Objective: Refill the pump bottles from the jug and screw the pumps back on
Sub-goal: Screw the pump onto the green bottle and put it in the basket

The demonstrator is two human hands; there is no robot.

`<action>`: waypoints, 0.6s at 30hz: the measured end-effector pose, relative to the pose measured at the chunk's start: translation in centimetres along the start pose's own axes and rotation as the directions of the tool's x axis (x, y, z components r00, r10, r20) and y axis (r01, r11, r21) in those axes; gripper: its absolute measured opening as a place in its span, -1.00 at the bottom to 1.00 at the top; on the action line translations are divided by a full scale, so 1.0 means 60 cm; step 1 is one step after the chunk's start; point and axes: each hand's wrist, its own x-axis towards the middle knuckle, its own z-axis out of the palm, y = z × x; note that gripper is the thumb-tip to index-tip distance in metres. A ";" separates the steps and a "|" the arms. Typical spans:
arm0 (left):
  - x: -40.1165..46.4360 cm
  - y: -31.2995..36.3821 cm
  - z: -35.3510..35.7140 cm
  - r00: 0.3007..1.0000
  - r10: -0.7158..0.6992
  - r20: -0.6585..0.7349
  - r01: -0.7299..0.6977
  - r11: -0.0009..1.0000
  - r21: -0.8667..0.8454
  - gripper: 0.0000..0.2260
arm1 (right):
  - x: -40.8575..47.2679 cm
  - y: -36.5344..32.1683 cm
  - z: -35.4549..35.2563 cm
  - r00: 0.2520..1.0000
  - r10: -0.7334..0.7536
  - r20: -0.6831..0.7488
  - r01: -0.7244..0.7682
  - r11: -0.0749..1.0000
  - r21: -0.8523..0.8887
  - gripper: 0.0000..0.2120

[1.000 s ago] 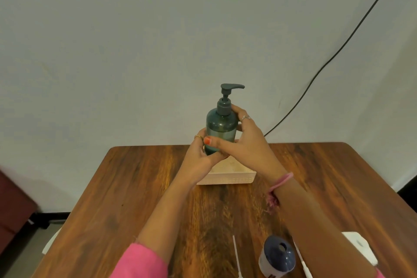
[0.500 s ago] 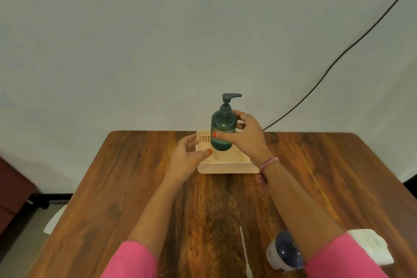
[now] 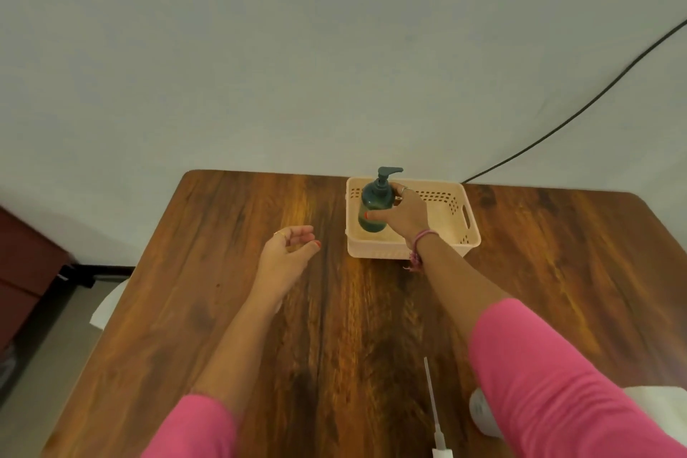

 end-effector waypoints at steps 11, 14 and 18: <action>0.015 -0.052 -0.015 0.998 -0.068 0.005 0.068 0.998 0.016 -0.81 | 0.048 0.052 0.043 0.993 0.117 0.024 -0.116 0.991 -0.063 -0.29; 0.009 -0.054 -0.010 0.995 -0.087 0.045 0.086 0.996 0.014 -0.81 | 0.052 0.053 0.039 0.992 0.119 0.043 -0.117 0.992 -0.053 -0.21; -0.003 -0.050 0.003 0.994 -0.075 0.076 0.075 0.997 0.003 -0.81 | 0.042 0.042 0.027 0.990 0.143 0.015 -0.143 0.990 -0.002 -0.21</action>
